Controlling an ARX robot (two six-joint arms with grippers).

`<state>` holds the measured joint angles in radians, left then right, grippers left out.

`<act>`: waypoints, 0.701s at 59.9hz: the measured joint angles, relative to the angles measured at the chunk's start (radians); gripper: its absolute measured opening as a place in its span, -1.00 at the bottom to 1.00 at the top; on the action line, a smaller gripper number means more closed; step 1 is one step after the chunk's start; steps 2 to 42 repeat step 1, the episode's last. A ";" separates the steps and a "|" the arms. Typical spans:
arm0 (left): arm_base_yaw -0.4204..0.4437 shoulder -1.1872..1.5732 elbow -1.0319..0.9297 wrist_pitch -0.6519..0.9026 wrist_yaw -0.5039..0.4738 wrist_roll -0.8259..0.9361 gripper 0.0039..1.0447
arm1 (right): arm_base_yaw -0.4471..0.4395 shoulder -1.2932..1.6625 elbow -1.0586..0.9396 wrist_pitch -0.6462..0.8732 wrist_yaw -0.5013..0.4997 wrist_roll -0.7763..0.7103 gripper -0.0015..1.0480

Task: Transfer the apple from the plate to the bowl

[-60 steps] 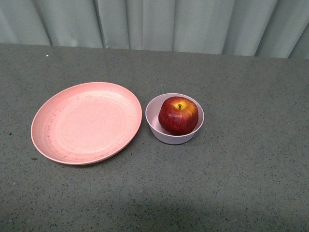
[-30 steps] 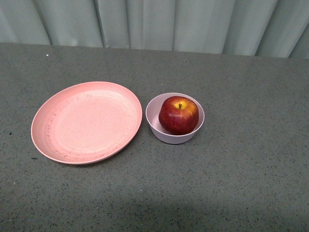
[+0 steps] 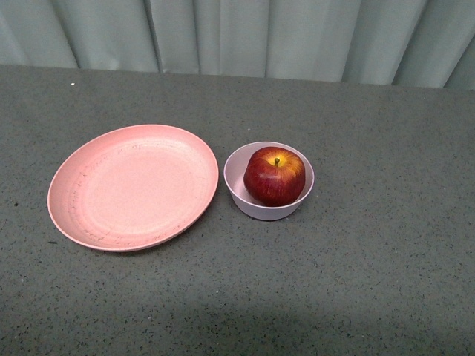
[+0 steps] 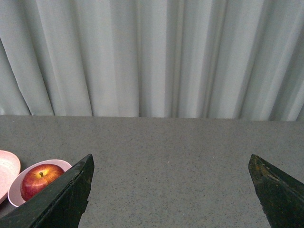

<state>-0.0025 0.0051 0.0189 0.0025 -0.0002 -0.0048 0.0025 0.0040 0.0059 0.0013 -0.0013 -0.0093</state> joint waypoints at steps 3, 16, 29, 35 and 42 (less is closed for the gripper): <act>0.000 0.000 0.000 0.000 0.000 0.000 0.88 | 0.000 0.000 0.000 0.000 0.000 0.000 0.82; 0.000 0.000 0.000 0.000 0.000 0.000 0.88 | 0.000 0.000 0.000 0.000 0.000 0.000 0.82; 0.000 0.000 0.000 0.000 0.000 0.000 0.88 | 0.000 0.000 0.000 0.000 0.000 0.000 0.82; 0.000 0.000 0.000 0.000 0.000 0.000 0.88 | 0.000 0.000 0.000 0.000 0.000 0.000 0.82; 0.000 0.000 0.000 0.000 0.000 0.000 0.88 | 0.000 0.000 0.000 0.000 0.000 0.000 0.82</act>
